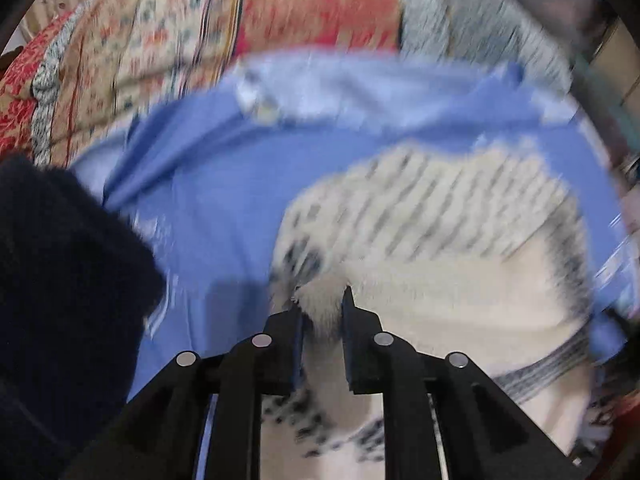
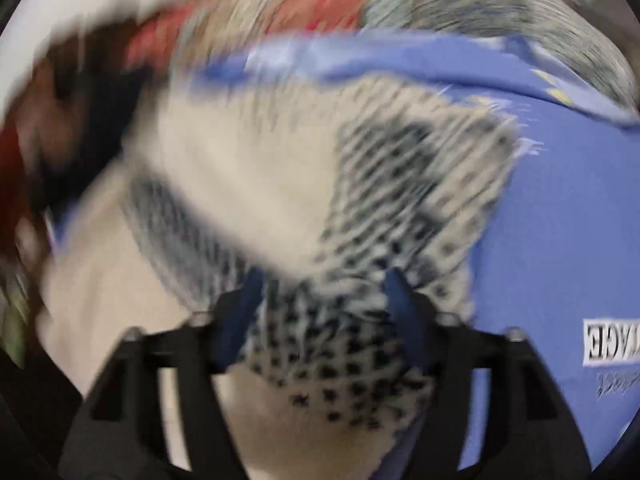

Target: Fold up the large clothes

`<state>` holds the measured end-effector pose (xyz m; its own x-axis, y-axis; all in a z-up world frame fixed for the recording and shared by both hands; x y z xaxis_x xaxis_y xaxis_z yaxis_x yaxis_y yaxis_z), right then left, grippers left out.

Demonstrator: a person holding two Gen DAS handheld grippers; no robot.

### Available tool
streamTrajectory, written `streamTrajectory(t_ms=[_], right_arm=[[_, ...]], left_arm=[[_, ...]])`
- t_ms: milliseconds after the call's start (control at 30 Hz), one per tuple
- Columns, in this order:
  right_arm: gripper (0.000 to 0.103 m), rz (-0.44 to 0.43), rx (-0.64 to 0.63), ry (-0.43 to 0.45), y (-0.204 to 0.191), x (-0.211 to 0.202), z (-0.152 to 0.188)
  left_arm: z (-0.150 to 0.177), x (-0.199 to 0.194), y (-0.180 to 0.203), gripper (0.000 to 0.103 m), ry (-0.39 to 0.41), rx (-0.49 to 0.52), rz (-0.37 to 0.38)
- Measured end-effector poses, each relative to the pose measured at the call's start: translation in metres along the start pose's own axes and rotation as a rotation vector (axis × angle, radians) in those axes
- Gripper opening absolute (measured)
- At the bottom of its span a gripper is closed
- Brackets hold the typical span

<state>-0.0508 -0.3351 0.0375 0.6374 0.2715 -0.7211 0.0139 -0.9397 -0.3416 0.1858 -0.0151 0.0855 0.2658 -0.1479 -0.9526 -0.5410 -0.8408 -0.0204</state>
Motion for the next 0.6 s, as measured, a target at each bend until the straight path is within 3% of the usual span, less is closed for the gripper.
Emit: streamTrajectory(t_ms=[100, 167, 233, 267, 300, 333, 433, 500, 567, 600], right_arm=[[0.085, 0.002, 0.199, 0.14, 0.041, -0.022, -0.036], [0.085, 0.115, 0.274, 0.13, 0.068, -0.012, -0.055], [0.081, 0.168, 0.32, 0.051, 0.091, 0.017, -0.069], [0.071, 0.142, 0.331, -0.008, 0.097, 0.036, -0.072], [0.02, 0.12, 0.326, -0.051, 0.098, 0.048, -0.071], [0.007, 0.135, 0.305, -0.074, 0.1, 0.057, -0.073], [0.006, 0.253, 0.383, 0.099, 0.134, 0.037, -0.082], [0.008, 0.297, 0.513, 0.106, 0.166, 0.04, -0.072], [0.028, 0.298, 0.539, 0.053, 0.169, 0.049, -0.059], [0.049, 0.306, 0.511, 0.068, 0.164, 0.045, -0.055]], left_arm=[[0.021, 0.018, -0.005, 0.04, -0.022, -0.026, 0.033], [0.026, 0.02, -0.005, 0.04, -0.011, -0.05, 0.058], [0.023, 0.017, -0.003, 0.04, 0.002, -0.058, 0.064], [0.021, 0.015, 0.0, 0.04, 0.009, -0.056, 0.065], [0.019, 0.014, 0.002, 0.04, 0.015, -0.053, 0.065], [0.016, 0.011, 0.004, 0.04, 0.026, -0.051, 0.063], [0.007, 0.008, 0.014, 0.04, 0.045, -0.048, 0.071], [0.004, 0.022, 0.021, 0.04, 0.005, -0.045, 0.07], [0.006, 0.036, 0.024, 0.04, -0.042, -0.029, 0.015], [0.008, 0.04, 0.023, 0.041, -0.055, -0.021, 0.004]])
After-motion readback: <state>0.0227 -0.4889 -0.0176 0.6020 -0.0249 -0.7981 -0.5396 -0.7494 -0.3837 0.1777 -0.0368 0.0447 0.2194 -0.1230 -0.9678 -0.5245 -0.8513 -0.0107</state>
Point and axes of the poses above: each gripper's, at about its wrist camera, not at the fingertips, and x roughly the way its jaws point, y to its right, z to its underside, the point moved 4 cm from there along x, roughly the way its jaws point, and after that the axes turned 6 degrees about x, right-handed, at the moved point
